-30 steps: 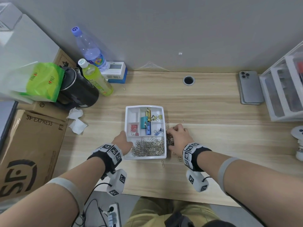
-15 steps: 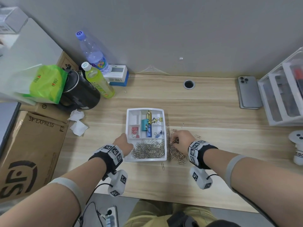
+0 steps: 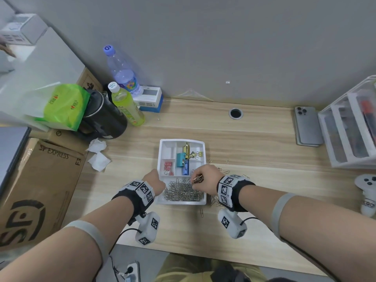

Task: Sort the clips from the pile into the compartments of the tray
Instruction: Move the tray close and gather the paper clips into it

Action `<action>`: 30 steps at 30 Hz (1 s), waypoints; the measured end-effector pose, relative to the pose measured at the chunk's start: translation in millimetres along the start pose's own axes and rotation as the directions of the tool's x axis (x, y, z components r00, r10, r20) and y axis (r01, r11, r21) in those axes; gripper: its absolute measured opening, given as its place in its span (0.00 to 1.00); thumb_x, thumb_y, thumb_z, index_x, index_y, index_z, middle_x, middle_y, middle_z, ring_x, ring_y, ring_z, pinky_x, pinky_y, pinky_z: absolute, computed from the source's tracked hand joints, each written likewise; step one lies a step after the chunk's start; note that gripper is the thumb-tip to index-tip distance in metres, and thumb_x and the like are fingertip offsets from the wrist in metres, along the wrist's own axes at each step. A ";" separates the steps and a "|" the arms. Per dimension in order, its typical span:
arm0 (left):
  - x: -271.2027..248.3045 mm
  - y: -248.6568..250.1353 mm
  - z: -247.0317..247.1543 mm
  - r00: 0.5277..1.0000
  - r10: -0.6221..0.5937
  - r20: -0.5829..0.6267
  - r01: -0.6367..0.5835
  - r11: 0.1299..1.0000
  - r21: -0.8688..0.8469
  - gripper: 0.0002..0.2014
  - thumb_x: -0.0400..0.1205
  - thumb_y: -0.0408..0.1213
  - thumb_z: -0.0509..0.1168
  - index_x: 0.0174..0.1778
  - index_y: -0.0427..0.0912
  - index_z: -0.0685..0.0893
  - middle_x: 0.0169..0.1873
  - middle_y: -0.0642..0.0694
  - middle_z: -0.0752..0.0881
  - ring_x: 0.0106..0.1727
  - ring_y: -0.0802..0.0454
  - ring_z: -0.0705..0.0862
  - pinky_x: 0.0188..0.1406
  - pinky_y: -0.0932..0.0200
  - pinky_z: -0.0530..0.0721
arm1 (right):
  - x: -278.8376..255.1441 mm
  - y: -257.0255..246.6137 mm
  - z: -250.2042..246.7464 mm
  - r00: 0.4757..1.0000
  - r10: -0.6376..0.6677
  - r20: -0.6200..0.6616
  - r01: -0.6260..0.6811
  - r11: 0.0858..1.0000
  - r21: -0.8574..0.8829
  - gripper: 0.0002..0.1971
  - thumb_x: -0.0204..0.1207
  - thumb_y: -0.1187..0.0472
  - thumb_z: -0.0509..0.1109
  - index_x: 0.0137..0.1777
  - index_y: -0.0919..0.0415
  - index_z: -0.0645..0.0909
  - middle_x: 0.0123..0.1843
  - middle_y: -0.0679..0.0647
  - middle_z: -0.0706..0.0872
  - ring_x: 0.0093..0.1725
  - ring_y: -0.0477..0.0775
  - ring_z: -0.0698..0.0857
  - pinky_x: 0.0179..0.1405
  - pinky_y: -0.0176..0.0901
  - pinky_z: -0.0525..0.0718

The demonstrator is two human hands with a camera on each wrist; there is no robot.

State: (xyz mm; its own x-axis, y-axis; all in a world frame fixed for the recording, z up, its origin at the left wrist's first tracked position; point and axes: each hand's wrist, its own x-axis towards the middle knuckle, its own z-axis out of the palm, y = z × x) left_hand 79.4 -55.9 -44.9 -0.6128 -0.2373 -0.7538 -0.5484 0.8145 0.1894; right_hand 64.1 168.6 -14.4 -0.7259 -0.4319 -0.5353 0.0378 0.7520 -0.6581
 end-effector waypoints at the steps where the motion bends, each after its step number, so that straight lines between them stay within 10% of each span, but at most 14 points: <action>1: 0.3 -0.9 0.0 1.000 0.000 0.002 0.000 1.000 0.002 0.15 0.79 0.31 0.59 0.62 0.37 0.73 0.50 0.39 0.82 0.48 0.41 0.85 0.39 0.52 0.87 | 1.4 -3.5 4.8 1.000 -0.009 0.012 0.009 1.000 -0.001 0.08 0.72 0.57 0.78 0.51 0.53 0.89 0.67 0.51 0.85 0.61 0.54 0.85 0.63 0.45 0.82; 7: 5.3 -5.8 -0.5 1.000 0.027 0.008 -0.027 0.999 -0.024 0.16 0.76 0.33 0.59 0.60 0.39 0.75 0.48 0.39 0.84 0.45 0.41 0.87 0.39 0.48 0.91 | 3.0 -11.4 22.9 0.973 -0.099 0.206 0.113 0.992 -0.059 0.21 0.73 0.64 0.72 0.67 0.53 0.85 0.64 0.49 0.87 0.63 0.49 0.85 0.62 0.35 0.79; 13: 3.5 -9.3 -5.2 1.000 0.016 -0.013 -0.016 1.000 0.009 0.16 0.78 0.32 0.58 0.62 0.41 0.76 0.49 0.41 0.83 0.40 0.45 0.84 0.26 0.58 0.79 | 0.0 7.3 4.3 0.999 -0.033 0.036 0.030 0.997 0.076 0.17 0.71 0.67 0.69 0.55 0.46 0.87 0.49 0.42 0.89 0.39 0.41 0.89 0.44 0.42 0.91; 16: 7.9 -14.8 -8.6 1.000 0.011 -0.018 -0.010 1.000 0.024 0.17 0.76 0.32 0.58 0.62 0.42 0.78 0.48 0.41 0.84 0.38 0.46 0.84 0.25 0.59 0.79 | 0.1 24.2 -13.2 0.996 -0.023 -0.088 0.017 0.997 -0.071 0.18 0.71 0.58 0.73 0.61 0.45 0.81 0.54 0.40 0.82 0.48 0.44 0.85 0.51 0.45 0.89; 25: 11.2 -26.0 -13.4 0.998 -0.036 -0.046 0.039 0.996 0.080 0.15 0.81 0.31 0.57 0.63 0.38 0.76 0.50 0.41 0.84 0.44 0.45 0.83 0.33 0.57 0.81 | -14.1 86.1 -21.6 0.971 0.219 -0.093 -0.238 0.874 -0.423 0.63 0.39 0.35 0.85 0.78 0.45 0.60 0.70 0.54 0.62 0.71 0.57 0.65 0.63 0.54 0.83; 30: 17.0 -31.1 -11.4 0.998 -0.019 -0.054 0.023 0.996 0.085 0.15 0.77 0.33 0.58 0.59 0.39 0.80 0.44 0.42 0.86 0.41 0.47 0.85 0.32 0.57 0.81 | -10.4 84.3 0.9 0.982 0.156 -0.103 -0.184 0.908 -0.377 0.61 0.44 0.36 0.86 0.78 0.45 0.60 0.69 0.52 0.63 0.69 0.55 0.65 0.66 0.53 0.80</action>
State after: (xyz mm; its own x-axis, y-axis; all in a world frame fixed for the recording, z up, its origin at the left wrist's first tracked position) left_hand 79.5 -91.3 -56.4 -0.6322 -0.2810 -0.7220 -0.5124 0.8506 0.1177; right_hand 75.5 236.0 -64.7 -0.7780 -0.2553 -0.5741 -0.0909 0.9499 -0.2991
